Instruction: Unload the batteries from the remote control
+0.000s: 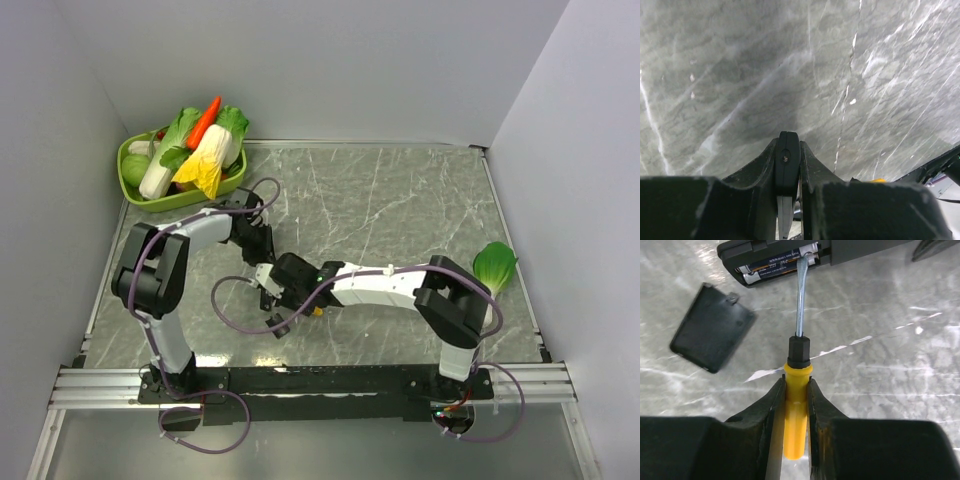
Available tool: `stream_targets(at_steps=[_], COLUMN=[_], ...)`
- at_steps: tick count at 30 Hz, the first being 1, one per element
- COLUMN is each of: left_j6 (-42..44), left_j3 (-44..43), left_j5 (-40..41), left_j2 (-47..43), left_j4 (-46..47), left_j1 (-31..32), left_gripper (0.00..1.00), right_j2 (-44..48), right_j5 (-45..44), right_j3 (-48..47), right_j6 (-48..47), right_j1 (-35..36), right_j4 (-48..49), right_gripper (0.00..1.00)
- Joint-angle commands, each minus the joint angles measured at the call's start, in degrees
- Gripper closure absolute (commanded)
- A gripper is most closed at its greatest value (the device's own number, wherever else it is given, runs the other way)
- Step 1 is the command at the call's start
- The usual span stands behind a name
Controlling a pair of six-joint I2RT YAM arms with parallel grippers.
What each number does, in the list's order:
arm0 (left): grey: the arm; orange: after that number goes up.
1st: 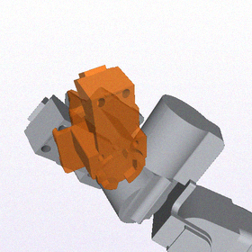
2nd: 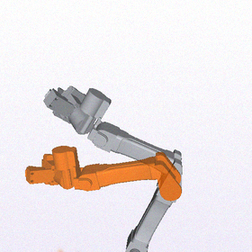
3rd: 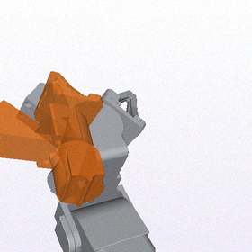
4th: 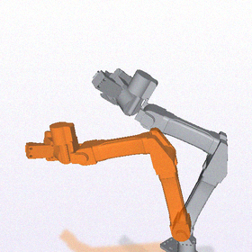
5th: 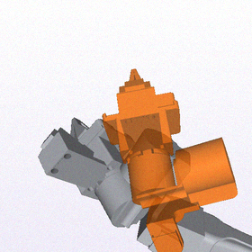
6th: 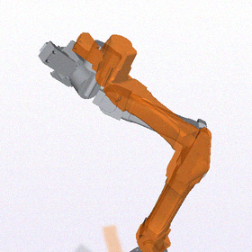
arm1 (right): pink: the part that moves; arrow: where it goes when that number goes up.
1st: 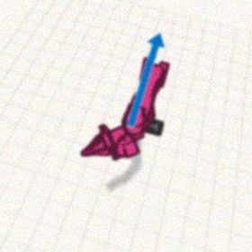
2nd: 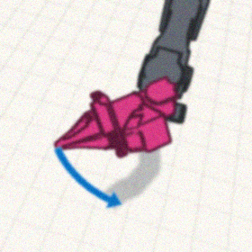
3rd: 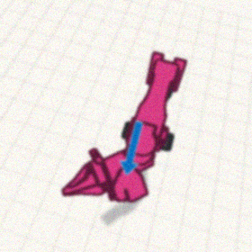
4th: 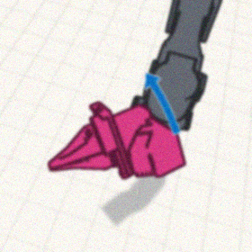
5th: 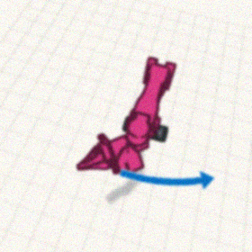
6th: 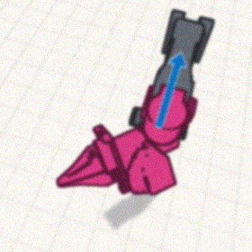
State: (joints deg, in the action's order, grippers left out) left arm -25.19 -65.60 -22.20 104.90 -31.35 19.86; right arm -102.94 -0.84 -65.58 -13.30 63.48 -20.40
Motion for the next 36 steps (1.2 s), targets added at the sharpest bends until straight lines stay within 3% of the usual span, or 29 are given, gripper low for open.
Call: stream_targets(at_steps=[1, 10, 14, 19, 27, 36], left_j6=[-6.1, -9.26, -11.11, -10.85, -6.89, -6.98], left_j3=[1.61, 5.48, 8.2, 7.87, 2.24, 1.27], left_j5=[-5.66, -7.69, -10.23, -15.68, -5.41, -5.84], left_j2=[-5.93, -12.35, -13.15, -9.46, -3.39, -1.37], left_j4=[8.06, 13.69, 17.29, 18.35, 8.6, 7.45], left_j1=[1.06, 1.06, 1.06, 1.06, 0.1, -2.37], left_gripper=[0.99, 0.99, 0.99, 0.99, 0.99, 0.99], right_j2=[-2.89, -1.47, -2.88, -0.87, 0.19, 1.69], right_j5=[9.8, 17.88, 13.86, 7.27, 7.08, 8.31], right_j3=[-6.92, -9.21, -11.23, -5.27, 0.98, 4.59], right_j6=[1.42, 4.51, 3.46, -0.05, 2.22, 2.58], right_j1=[1.2, -2.22, -1.96, -1.26, -2.05, -3.19], right_j4=[-5.08, -5.07, -5.79, 2.46, 9.15, 12.06], right_gripper=[1.0, 1.0, 1.0, 1.0, 1.0, 1.0])
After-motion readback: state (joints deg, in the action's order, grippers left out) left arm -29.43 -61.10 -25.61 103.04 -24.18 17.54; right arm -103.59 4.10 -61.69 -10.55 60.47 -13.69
